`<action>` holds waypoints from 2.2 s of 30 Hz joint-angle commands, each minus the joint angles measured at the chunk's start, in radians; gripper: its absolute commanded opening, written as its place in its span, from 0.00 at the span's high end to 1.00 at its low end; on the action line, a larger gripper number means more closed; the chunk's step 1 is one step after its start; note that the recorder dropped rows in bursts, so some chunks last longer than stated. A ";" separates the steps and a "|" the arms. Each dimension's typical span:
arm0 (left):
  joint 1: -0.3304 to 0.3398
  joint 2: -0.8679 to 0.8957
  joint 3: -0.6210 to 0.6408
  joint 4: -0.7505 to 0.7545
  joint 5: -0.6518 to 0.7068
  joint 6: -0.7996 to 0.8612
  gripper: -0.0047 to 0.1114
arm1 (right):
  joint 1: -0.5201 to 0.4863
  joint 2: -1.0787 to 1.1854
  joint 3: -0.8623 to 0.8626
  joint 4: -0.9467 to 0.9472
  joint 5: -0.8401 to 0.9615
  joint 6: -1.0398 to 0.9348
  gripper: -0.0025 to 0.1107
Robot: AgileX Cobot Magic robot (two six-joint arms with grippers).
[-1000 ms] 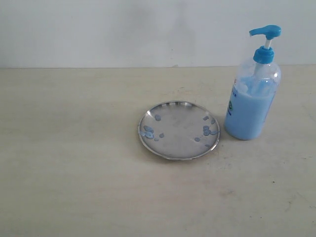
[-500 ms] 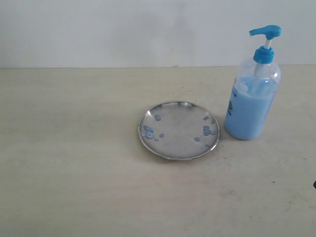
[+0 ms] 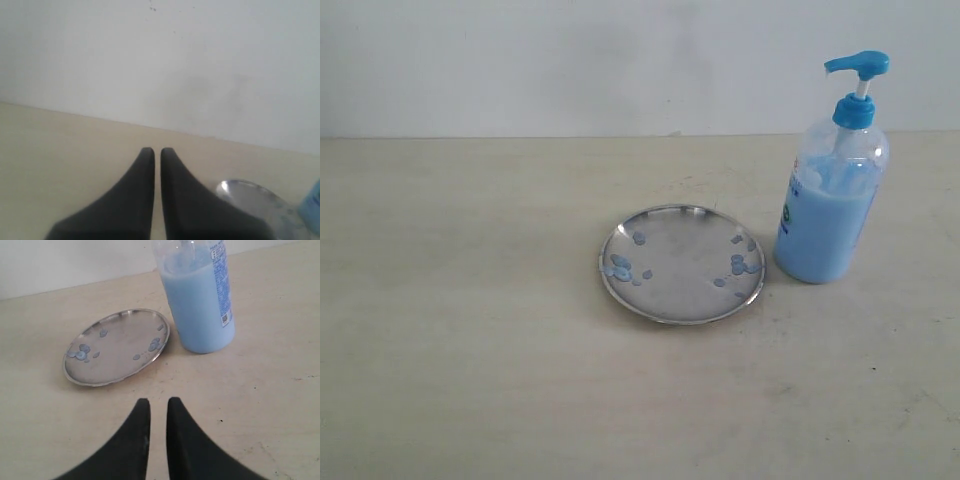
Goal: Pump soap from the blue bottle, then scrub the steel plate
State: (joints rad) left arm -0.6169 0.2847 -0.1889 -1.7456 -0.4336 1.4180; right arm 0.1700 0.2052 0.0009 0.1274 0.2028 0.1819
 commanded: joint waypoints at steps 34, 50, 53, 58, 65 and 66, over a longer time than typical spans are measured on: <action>0.019 1.732 -1.168 1.153 1.511 -0.932 0.92 | 0.001 0.005 -0.001 -0.007 -0.012 -0.008 0.97; 0.015 2.026 -1.656 1.385 1.232 -0.985 0.92 | 0.001 0.005 -0.001 -0.007 -0.012 -0.008 0.97; 0.015 2.036 -1.662 1.368 1.307 -0.812 0.92 | 0.001 0.005 -0.001 -0.007 -0.012 -0.008 0.97; 0.039 2.007 -1.666 1.461 1.574 -0.551 0.92 | 0.001 0.005 -0.001 -0.007 -0.012 -0.008 0.97; 0.038 2.038 -1.666 0.939 0.979 -0.441 0.92 | 0.001 0.005 -0.001 -0.007 -0.012 -0.008 0.97; 0.038 2.045 -1.666 0.846 0.965 -0.391 0.92 | 0.001 0.005 -0.001 -0.007 -0.012 -0.008 0.97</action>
State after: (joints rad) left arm -0.5665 2.3086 -1.8486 -0.5888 0.6794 0.9346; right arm 0.1700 0.2052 0.0009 0.1274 0.1990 0.1798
